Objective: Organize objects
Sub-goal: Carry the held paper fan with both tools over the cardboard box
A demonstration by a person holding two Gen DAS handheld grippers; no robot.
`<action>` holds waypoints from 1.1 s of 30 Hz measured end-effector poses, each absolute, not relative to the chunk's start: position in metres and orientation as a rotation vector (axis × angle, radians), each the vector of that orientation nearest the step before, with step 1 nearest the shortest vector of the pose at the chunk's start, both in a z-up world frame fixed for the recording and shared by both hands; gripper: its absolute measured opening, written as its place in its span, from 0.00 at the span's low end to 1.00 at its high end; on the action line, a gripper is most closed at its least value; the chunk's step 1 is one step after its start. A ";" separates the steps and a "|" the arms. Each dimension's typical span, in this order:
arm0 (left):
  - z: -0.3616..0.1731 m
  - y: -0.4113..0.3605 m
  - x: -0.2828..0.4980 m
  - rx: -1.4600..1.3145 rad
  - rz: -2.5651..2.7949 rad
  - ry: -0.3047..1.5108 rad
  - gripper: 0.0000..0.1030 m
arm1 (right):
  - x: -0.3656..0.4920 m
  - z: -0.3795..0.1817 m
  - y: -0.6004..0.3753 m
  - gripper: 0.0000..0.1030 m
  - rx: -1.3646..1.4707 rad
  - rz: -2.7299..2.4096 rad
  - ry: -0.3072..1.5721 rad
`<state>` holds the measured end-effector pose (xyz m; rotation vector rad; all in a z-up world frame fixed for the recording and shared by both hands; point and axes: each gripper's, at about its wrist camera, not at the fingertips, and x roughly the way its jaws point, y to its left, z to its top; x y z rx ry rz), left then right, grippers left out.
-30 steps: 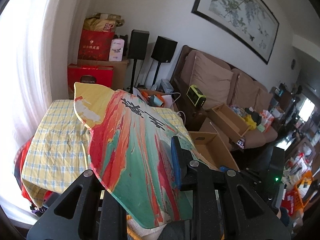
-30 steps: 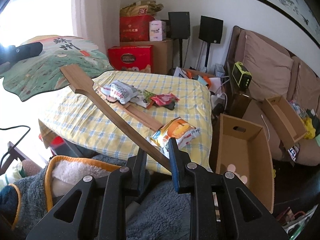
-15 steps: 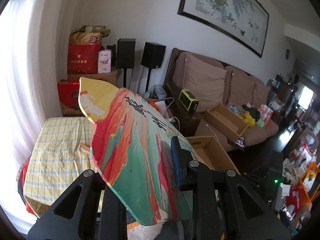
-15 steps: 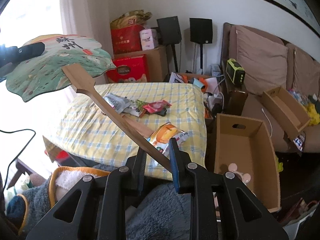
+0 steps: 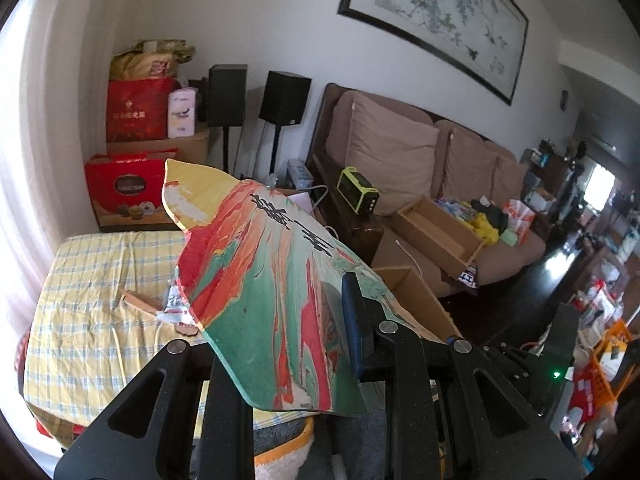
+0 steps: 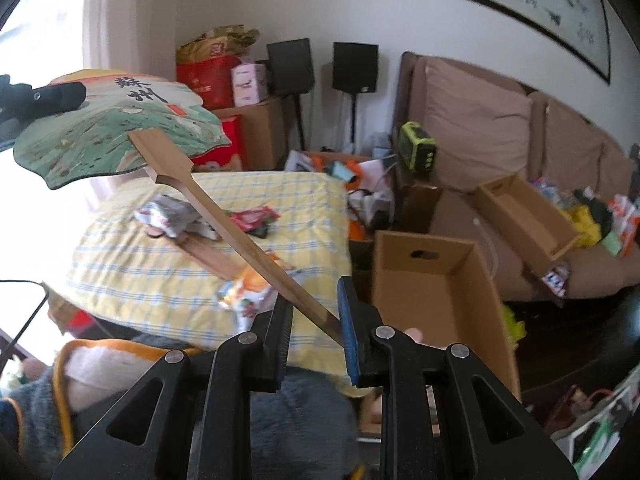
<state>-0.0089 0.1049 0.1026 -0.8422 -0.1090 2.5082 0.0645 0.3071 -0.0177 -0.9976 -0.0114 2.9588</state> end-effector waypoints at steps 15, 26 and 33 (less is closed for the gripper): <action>0.100 0.164 -0.007 -0.849 2.455 -0.017 0.21 | 0.077 -0.031 0.355 0.21 -0.967 2.901 0.092; 0.110 0.213 0.001 -0.807 2.435 0.073 0.20 | 0.088 -0.033 0.391 0.21 -0.943 2.854 0.182; 0.103 0.236 -0.009 -0.823 2.396 0.084 0.21 | 0.093 -0.035 0.409 0.21 -0.934 2.810 0.195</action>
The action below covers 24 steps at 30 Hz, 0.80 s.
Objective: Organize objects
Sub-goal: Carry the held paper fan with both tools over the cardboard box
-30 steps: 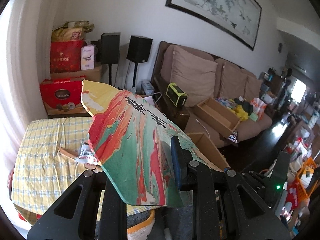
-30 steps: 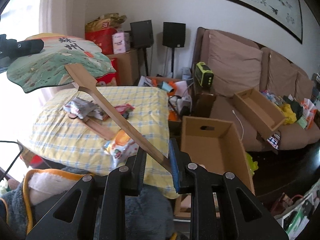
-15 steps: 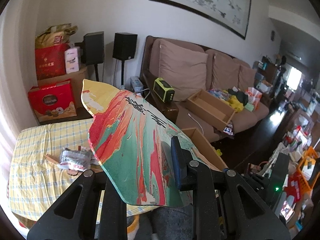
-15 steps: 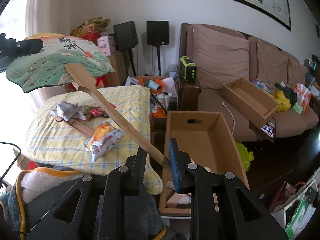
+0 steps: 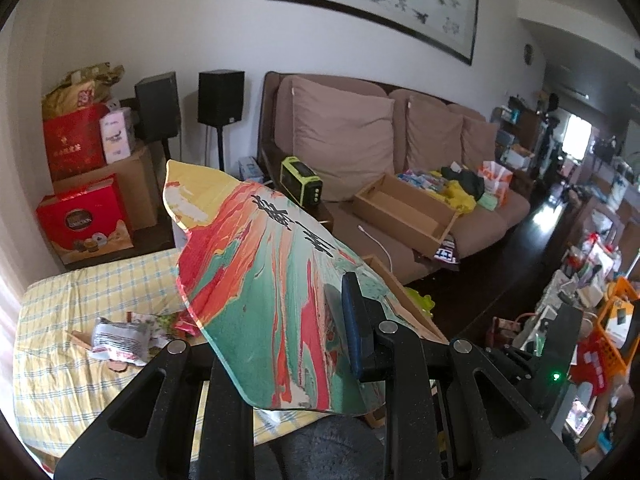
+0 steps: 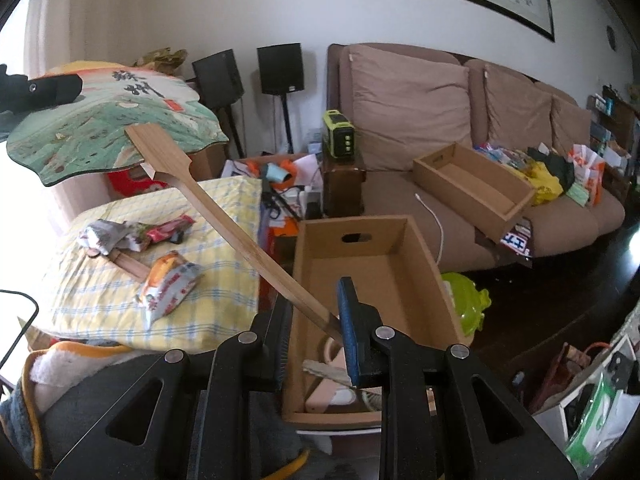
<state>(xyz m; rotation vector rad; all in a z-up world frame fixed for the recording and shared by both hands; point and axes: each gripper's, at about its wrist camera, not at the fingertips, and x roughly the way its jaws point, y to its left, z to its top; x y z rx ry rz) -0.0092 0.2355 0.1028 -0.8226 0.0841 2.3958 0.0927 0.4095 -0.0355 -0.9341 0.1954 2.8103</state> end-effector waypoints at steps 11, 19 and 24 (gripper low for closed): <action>0.087 0.269 -0.023 -0.850 2.345 0.095 0.21 | 0.094 -0.048 0.435 0.21 -0.947 2.744 0.221; 0.063 0.292 -0.036 -0.901 2.308 0.085 0.21 | 0.093 -0.065 0.456 0.21 -0.974 2.684 0.233; 0.042 0.305 -0.049 -0.951 2.308 0.087 0.20 | 0.088 -0.084 0.464 0.21 -1.010 2.658 0.248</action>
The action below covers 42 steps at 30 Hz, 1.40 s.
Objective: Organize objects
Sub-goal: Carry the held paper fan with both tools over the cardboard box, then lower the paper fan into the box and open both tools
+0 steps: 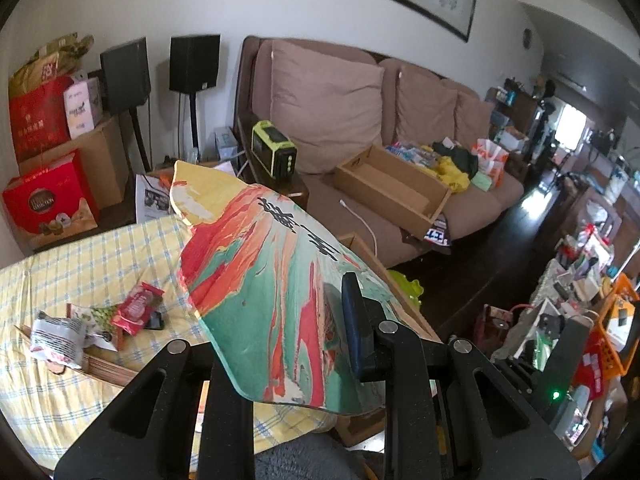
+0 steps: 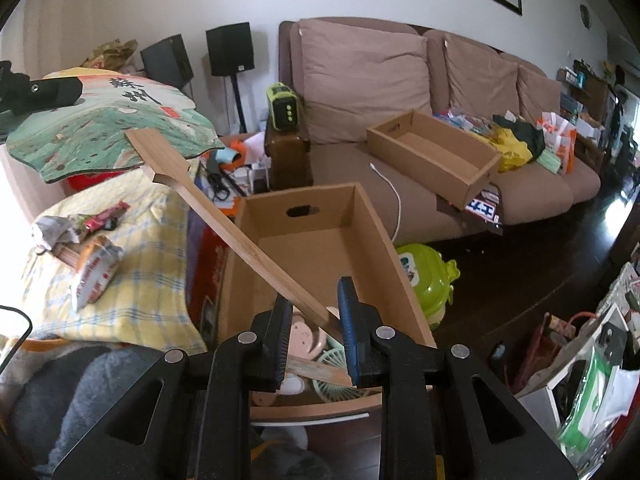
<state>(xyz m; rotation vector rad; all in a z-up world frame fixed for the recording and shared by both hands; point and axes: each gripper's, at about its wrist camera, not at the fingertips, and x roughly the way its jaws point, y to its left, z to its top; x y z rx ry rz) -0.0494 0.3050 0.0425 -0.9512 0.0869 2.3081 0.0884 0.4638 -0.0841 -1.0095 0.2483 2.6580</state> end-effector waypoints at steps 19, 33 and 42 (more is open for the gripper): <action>-0.017 0.358 -0.058 -1.058 2.239 0.132 0.20 | 0.090 -0.144 0.506 0.22 -1.113 2.537 0.412; -0.051 0.409 -0.076 -1.086 2.239 0.278 0.20 | 0.093 -0.169 0.524 0.22 -1.185 2.460 0.532; -0.084 0.435 -0.102 -1.202 2.215 0.305 0.20 | 0.085 -0.188 0.531 0.22 -1.247 2.410 0.530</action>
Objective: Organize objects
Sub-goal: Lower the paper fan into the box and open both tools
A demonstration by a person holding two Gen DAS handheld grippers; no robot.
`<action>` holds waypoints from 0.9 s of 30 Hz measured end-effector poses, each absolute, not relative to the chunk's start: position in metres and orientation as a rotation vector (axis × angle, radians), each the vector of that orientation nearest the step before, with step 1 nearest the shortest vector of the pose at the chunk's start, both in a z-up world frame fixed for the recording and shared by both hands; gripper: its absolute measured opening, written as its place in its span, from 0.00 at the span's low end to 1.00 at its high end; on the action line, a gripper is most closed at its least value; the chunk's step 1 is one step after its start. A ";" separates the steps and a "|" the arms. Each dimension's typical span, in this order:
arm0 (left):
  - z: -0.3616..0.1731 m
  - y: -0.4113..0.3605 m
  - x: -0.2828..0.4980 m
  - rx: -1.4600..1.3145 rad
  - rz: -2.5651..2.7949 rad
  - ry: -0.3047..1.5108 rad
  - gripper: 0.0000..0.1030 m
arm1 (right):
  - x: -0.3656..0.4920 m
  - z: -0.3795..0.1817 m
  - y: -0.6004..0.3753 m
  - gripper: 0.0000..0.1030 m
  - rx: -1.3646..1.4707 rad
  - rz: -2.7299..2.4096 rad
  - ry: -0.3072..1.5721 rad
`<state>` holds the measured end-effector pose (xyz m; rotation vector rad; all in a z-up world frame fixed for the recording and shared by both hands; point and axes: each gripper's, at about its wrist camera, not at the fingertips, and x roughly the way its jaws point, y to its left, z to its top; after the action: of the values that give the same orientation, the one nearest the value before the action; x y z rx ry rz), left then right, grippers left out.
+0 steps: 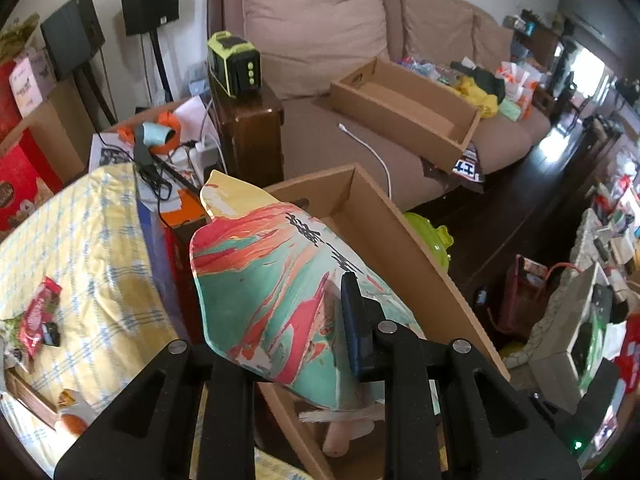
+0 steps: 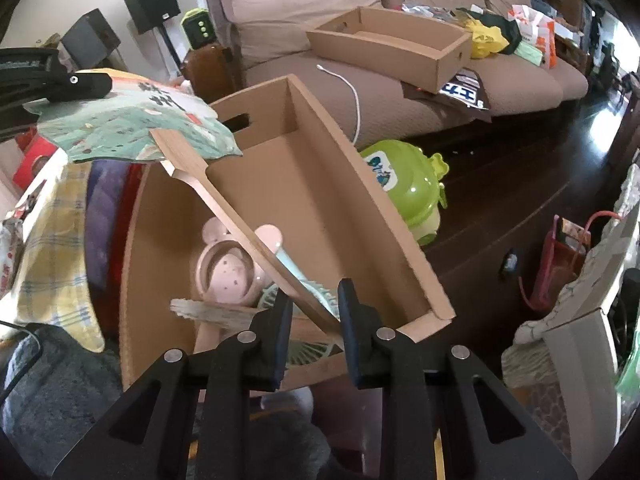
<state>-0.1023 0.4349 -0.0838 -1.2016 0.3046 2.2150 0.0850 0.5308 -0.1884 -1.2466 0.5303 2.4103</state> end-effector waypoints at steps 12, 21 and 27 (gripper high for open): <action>-0.117 0.443 -0.127 -1.264 2.238 0.339 0.21 | 0.073 -0.200 0.529 0.22 -1.306 2.432 0.534; -0.119 0.452 -0.126 -1.286 2.246 0.384 0.58 | 0.072 -0.199 0.529 0.21 -1.301 2.433 0.552; -0.108 0.458 -0.109 -1.277 2.180 0.478 0.68 | 0.077 -0.200 0.538 0.24 -1.278 2.392 0.588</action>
<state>-0.1094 0.4578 -0.1082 -1.2772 0.4779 2.1802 0.0774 0.5375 -0.2000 -1.2785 0.5885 2.3923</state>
